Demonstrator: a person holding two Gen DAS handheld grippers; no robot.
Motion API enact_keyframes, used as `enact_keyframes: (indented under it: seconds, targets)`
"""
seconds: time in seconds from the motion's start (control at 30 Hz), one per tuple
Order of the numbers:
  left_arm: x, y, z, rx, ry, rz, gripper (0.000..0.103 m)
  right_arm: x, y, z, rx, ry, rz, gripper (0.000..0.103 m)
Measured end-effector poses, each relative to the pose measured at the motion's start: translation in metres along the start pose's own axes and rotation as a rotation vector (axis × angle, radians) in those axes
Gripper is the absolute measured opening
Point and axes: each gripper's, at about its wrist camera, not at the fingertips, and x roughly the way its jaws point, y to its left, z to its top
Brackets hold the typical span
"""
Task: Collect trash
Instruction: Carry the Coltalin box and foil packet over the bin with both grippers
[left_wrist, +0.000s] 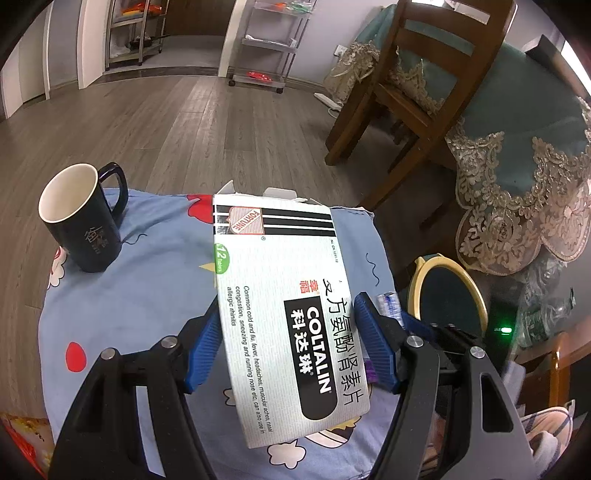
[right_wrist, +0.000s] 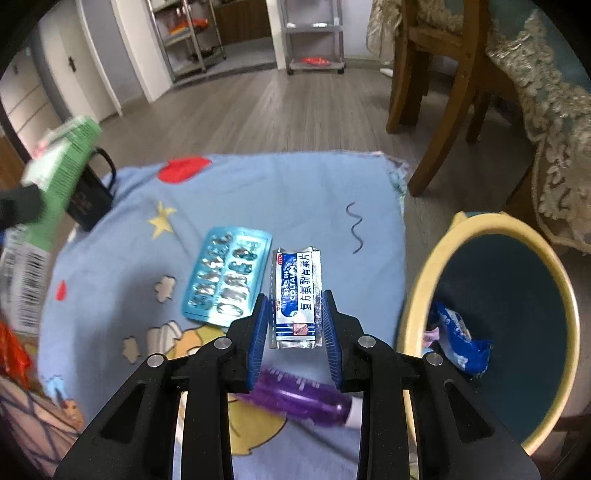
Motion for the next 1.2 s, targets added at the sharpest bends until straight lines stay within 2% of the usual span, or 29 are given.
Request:
enact_keyframes:
  seconds: [0.33, 0.57, 0.87, 1.2]
  targets:
    - [0.006, -0.029, -0.003, 0.048, 0.005, -0.031, 0.068, -0.067, -0.02, -0.011, 0.056, -0.099, 0.006, 0.03]
    - [0.012, -0.057, -0.009, 0.117, 0.009, -0.035, 0.068, -0.096, -0.04, -0.026, 0.1, -0.132, -0.005, 0.03]
    - [0.02, -0.089, -0.016, 0.176, 0.023, -0.064, 0.068, -0.11, -0.075, -0.046, 0.238, -0.164, -0.024, 0.03]
    - [0.035, -0.13, -0.022, 0.252, 0.034, -0.076, 0.068, -0.121, -0.106, -0.054, 0.336, -0.193, -0.053, 0.031]
